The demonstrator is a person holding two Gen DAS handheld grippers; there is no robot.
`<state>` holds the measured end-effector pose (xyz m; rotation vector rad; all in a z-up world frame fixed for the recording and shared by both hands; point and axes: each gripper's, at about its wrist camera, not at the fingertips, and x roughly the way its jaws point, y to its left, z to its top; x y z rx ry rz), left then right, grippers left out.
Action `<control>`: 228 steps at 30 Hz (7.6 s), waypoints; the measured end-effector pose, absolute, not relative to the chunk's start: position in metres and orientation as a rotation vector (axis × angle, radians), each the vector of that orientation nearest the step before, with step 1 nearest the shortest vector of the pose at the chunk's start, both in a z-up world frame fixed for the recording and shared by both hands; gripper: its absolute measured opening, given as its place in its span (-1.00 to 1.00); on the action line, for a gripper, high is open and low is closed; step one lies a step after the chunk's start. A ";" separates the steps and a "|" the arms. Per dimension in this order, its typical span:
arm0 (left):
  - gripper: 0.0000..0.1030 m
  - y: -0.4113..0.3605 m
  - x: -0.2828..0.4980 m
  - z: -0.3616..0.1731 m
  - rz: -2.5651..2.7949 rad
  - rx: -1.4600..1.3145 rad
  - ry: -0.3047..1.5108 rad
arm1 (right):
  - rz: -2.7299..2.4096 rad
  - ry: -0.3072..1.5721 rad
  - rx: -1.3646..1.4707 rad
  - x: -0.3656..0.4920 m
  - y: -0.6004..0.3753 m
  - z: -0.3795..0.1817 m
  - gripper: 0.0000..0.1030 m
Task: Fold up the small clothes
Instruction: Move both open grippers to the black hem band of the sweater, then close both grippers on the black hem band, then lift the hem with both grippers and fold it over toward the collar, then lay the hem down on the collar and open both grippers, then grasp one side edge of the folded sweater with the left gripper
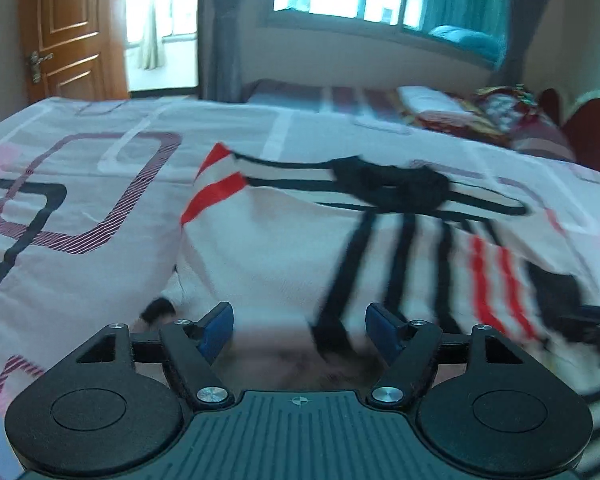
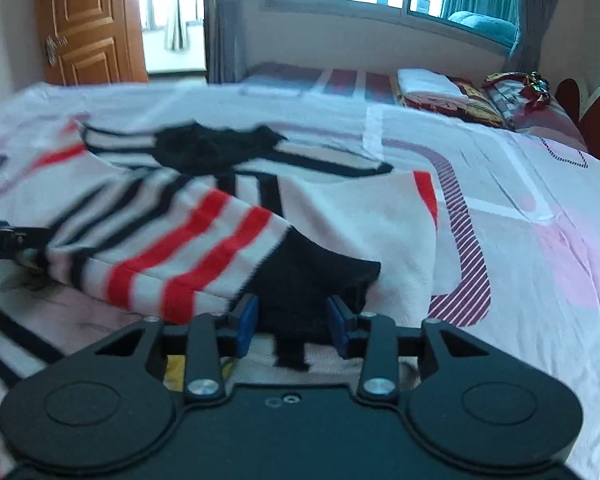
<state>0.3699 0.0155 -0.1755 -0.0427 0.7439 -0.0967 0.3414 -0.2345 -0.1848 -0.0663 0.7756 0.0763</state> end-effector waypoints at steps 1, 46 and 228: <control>0.42 0.012 0.358 -0.174 -0.112 -0.033 0.750 | 0.098 0.773 -0.049 0.333 -0.232 -0.181 -0.24; 0.79 0.138 0.149 -0.208 -0.223 -0.056 0.918 | -0.094 0.877 -0.047 0.097 -0.183 -0.193 -0.06; -0.89 0.080 0.394 -0.192 -0.099 -0.099 0.752 | 0.019 0.762 -0.086 0.350 -0.150 -0.198 -0.05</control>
